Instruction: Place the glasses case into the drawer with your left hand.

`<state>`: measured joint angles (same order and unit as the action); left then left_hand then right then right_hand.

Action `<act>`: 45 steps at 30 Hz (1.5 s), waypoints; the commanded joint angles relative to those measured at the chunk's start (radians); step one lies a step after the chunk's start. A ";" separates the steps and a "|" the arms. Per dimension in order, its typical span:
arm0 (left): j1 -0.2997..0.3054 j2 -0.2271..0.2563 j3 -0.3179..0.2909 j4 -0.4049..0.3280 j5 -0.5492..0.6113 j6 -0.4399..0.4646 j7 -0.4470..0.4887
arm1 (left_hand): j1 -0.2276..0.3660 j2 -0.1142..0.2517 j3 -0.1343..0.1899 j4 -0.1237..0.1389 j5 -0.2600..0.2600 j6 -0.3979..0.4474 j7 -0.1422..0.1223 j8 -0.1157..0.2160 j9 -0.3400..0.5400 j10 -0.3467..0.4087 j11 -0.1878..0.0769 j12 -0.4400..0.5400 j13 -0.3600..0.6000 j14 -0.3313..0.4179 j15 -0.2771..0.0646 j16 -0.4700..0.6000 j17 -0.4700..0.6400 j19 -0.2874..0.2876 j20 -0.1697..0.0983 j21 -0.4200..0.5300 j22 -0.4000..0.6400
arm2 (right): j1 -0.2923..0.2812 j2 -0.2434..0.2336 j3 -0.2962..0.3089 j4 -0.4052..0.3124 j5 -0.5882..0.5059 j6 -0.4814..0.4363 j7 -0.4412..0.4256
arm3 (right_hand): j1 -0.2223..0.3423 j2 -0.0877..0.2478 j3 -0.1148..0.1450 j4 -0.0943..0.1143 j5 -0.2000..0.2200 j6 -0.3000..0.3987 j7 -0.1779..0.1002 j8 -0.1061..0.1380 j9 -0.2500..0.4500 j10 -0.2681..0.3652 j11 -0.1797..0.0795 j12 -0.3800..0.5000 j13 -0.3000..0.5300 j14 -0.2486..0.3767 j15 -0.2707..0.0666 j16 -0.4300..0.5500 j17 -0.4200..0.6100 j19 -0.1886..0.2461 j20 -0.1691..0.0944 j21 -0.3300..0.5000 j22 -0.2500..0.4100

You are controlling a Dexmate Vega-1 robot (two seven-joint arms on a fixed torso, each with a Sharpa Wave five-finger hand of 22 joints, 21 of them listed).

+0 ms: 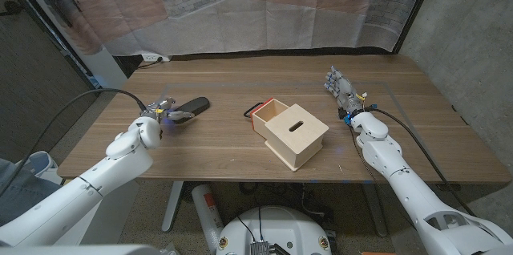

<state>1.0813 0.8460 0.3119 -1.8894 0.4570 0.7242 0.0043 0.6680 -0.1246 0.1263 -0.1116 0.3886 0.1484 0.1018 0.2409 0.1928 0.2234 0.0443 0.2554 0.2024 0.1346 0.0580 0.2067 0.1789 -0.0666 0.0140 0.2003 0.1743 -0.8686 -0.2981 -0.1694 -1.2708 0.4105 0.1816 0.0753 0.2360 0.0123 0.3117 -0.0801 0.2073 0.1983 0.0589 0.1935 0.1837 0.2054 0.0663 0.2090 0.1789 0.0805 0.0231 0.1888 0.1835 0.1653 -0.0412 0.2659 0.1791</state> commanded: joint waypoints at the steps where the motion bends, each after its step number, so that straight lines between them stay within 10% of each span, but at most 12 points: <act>1: -0.017 -0.007 0.012 0.029 -0.018 -0.028 0.000 | 0.004 0.008 -0.004 -0.002 0.005 0.013 -0.003 0.005 0.005 0.010 -0.003 0.005 0.002 0.008 -0.003 0.004 0.005 0.002 -0.006 0.002 0.004 | -0.010 0.001 -0.001 -0.019 -0.003 -0.006 -0.013 | 0.003 0.012 0.003 -0.003 -0.002 0.004 -0.002 0.002 0.005 0.005 -0.006 -0.002 0.003 0.012 0.002 0.000 0.002 0.011 -0.010 -0.003 0.002; 17: -0.034 -0.023 0.028 0.060 -0.030 -0.042 0.003 | 0.021 0.024 -0.003 -0.002 0.008 0.050 -0.009 0.011 0.005 0.050 -0.015 0.011 0.001 0.045 -0.023 0.009 0.004 0.021 -0.015 0.006 0.004 | -0.003 0.004 -0.004 -0.009 -0.003 -0.002 -0.010 | 0.004 0.012 0.003 -0.006 -0.001 0.004 -0.004 0.002 0.005 0.006 -0.003 -0.001 0.003 0.012 0.002 -0.001 0.002 0.012 -0.009 -0.007 0.002; 36: -0.062 -0.063 0.072 0.064 0.008 0.018 0.027 | 0.182 0.114 0.038 -0.027 -0.023 0.436 -0.088 0.094 -0.001 0.402 -0.156 0.049 -0.007 0.356 -0.136 0.040 -0.002 0.199 -0.080 0.029 0.003 | 0.014 0.005 0.002 0.038 0.011 0.011 0.022 | 0.005 0.012 0.002 -0.008 -0.001 0.005 -0.005 0.002 0.005 0.006 -0.002 -0.001 0.003 0.012 0.003 -0.001 0.002 0.014 -0.007 -0.011 0.002; 45: -0.072 -0.089 0.082 0.065 0.021 0.047 0.055 | 0.272 0.168 0.085 -0.043 -0.047 0.495 -0.093 0.093 -0.001 0.458 -0.175 0.036 -0.009 0.424 -0.149 0.034 -0.004 0.258 -0.083 0.035 0.003 | 0.017 0.004 0.010 0.059 0.018 0.021 0.037 | 0.004 0.013 0.002 -0.008 -0.001 0.004 -0.004 0.002 0.005 0.006 -0.004 -0.001 0.003 0.013 0.003 0.000 0.002 0.015 -0.006 -0.015 0.003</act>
<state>1.0216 0.7867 0.3767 -1.8274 0.4608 0.7338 0.0316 0.8642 -0.0211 0.1938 -0.1562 0.3489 0.5950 0.0446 0.3327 0.1907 0.5796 -0.0330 0.2958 0.1918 0.5451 -0.0512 0.2446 0.1730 0.1807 -0.0387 0.2263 0.1743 -0.8570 -0.2935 -0.1685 -1.2350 0.4198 0.1935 0.0964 0.2414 0.0176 0.3102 -0.0816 0.2073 0.1984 0.0589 0.1935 0.1837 0.2054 0.0663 0.2090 0.1789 0.0860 0.0286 0.1888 0.1835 0.1707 -0.0357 0.2550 0.1791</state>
